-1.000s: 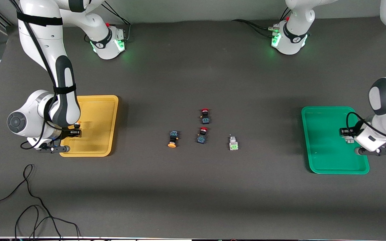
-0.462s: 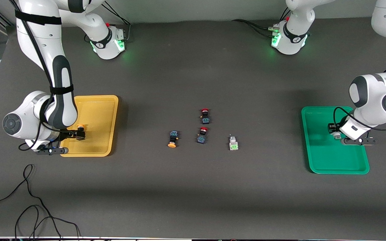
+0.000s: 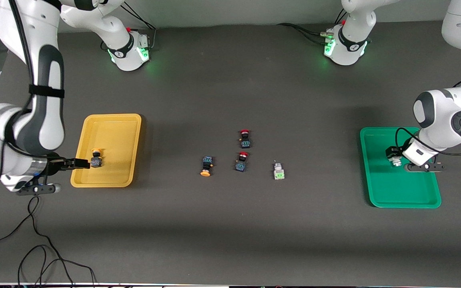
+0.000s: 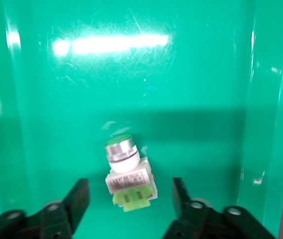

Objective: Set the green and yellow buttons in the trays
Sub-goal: 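Lower and release the yellow button while the left gripper releases green, then move the right gripper to another yellow button while the left gripper reaches green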

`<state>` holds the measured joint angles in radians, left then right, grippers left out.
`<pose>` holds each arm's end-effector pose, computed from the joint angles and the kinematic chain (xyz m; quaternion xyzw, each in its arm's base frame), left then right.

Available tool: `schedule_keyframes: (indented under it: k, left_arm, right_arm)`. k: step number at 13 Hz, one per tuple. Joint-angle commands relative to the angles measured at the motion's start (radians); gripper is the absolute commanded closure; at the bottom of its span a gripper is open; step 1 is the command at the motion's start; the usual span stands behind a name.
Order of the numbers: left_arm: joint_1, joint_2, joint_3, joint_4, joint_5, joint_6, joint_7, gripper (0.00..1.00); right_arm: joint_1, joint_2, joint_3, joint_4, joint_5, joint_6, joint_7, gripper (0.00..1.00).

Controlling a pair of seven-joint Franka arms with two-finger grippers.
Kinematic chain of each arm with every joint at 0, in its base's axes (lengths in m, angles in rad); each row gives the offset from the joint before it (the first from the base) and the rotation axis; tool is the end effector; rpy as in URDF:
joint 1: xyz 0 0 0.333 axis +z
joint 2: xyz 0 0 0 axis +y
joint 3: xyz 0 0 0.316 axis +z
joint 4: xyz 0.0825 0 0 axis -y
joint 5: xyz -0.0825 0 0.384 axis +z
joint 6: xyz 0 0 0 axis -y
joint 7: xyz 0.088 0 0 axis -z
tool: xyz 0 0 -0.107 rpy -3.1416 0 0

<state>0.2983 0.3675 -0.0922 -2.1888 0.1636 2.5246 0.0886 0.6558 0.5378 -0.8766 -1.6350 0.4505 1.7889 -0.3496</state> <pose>0.5447 0.1117 0.2149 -0.9994 0.0059 0.0183 0.0273 0.6425 -0.0332 0.3790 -0.9961 -0.0116 0.0804 0.0334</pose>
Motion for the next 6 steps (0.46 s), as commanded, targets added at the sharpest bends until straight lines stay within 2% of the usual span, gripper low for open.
schedule_keyframes:
  k: [1,4,5,6]
  left_arm:
    - [0.010,-0.050,-0.012,-0.005,0.010,-0.015,0.013,0.00]
    - [-0.031,-0.123,-0.052,0.052,-0.009,-0.218,-0.030,0.00]
    - [-0.056,-0.134,-0.075,0.084,-0.031,-0.284,-0.105,0.00]
    - [-0.082,-0.134,-0.101,0.121,-0.048,-0.335,-0.184,0.00]
  right_arm:
    - [0.079,0.011,0.002,0.081,-0.023,-0.054,0.153,0.01]
    - [0.241,0.025,0.007,0.128,0.000,-0.049,0.425,0.01]
    - [0.273,0.042,0.031,0.162,0.011,-0.043,0.495,0.01]
    - [0.274,0.063,0.091,0.196,0.034,-0.042,0.550,0.01]
